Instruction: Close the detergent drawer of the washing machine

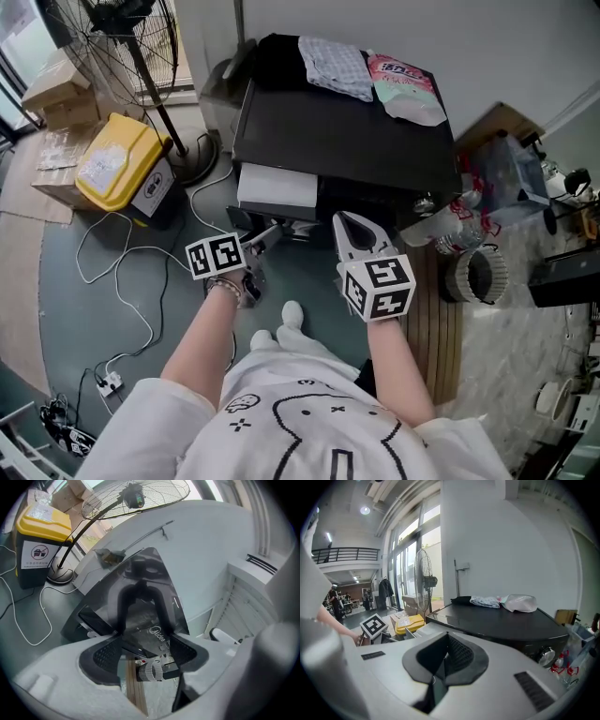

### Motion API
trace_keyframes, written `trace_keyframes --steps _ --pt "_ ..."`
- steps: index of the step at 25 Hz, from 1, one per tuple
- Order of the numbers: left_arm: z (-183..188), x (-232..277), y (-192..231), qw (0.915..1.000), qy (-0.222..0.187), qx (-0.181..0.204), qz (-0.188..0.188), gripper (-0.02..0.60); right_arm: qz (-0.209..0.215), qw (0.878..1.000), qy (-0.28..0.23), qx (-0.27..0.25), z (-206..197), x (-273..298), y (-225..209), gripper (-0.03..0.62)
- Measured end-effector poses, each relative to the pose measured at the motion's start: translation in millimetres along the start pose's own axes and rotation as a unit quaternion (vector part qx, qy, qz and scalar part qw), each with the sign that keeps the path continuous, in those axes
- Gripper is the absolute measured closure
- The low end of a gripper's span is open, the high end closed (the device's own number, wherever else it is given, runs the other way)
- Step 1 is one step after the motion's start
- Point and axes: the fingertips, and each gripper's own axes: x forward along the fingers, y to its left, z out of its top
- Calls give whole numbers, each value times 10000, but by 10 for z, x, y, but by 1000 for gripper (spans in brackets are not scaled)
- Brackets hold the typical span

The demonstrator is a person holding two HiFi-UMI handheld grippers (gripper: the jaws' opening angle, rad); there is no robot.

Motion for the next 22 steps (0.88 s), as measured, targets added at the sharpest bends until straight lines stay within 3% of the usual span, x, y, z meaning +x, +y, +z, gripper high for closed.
trace_keyframes --steps 22 --pt "433 305 26 9995 -270 -56 181 274 6 9997 223 46 -33 205 -168 594"
